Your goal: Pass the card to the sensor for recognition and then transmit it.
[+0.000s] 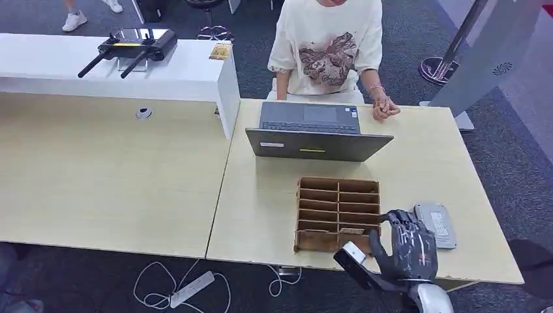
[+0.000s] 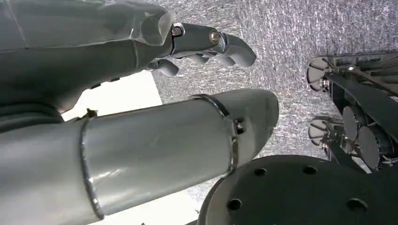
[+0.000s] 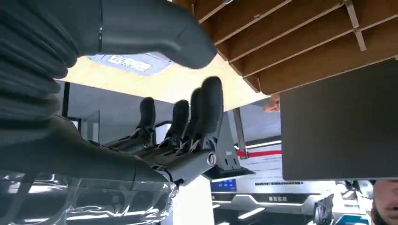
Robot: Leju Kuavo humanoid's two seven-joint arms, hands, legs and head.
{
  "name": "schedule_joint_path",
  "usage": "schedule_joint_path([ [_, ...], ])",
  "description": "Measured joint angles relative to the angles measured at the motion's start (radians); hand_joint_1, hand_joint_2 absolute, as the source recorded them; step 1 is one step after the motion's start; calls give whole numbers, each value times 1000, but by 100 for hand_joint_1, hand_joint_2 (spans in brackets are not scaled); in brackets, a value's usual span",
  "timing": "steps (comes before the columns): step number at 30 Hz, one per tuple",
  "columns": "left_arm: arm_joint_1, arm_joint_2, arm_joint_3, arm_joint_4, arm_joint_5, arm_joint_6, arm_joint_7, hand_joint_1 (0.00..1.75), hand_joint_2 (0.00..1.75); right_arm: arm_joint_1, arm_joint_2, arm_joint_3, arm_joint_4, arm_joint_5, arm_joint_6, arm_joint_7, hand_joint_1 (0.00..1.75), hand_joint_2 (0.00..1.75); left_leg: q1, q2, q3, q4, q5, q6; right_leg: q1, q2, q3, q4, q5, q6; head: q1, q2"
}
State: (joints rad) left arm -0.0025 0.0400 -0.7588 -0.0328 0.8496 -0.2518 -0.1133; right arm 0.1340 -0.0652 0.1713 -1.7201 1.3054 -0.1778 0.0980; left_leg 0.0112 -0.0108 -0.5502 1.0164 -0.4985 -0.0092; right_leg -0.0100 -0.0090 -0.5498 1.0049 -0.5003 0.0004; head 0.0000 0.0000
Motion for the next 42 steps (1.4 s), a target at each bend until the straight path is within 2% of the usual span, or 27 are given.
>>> schedule_joint_path([
  [11,0,7,-16,0,0,-1,0,0,0,-13,0,5,15,0,3,0,115,175,0,0,0,0,0,0,0,0,0,0,0,0,0,0],
  [17,0,9,-25,0,-1,-1,2,0,0,-13,0,6,16,0,12,3,89,175,0,0,0,0,0,0,0,0,0,0,0,0,0,0],
  [19,0,11,-27,0,-2,-1,3,0,0,-12,0,7,16,0,13,3,87,175,0,0,0,0,0,0,0,0,0,0,0,0,0,0],
  [26,0,17,-31,0,-2,-1,10,0,0,-9,0,15,16,2,14,4,98,175,0,0,0,0,0,0,0,0,0,0,0,0,0,0],
  [30,0,20,-41,0,0,0,11,0,0,-8,0,21,16,5,18,4,98,175,0,0,0,0,0,0,0,0,0,0,0,0,0,0],
  [36,0,23,-51,0,6,0,14,0,0,-9,0,39,22,6,31,-1,89,175,0,0,0,0,0,0,0,0,0,0,0,0,0,0],
  [37,0,23,-52,0,6,0,14,0,0,-9,0,43,24,6,31,-1,96,175,0,0,0,0,0,0,0,0,0,0,0,0,0,0],
  [39,0,24,-54,0,6,0,17,0,0,-9,0,48,28,6,31,-2,96,175,0,0,0,0,0,0,0,0,0,0,0,0,0,0],
  [42,0,27,-56,0,6,0,17,0,0,-10,0,54,33,6,31,-2,89,175,0,0,0,0,0,0,0,0,0,0,0,0,0,0],
])
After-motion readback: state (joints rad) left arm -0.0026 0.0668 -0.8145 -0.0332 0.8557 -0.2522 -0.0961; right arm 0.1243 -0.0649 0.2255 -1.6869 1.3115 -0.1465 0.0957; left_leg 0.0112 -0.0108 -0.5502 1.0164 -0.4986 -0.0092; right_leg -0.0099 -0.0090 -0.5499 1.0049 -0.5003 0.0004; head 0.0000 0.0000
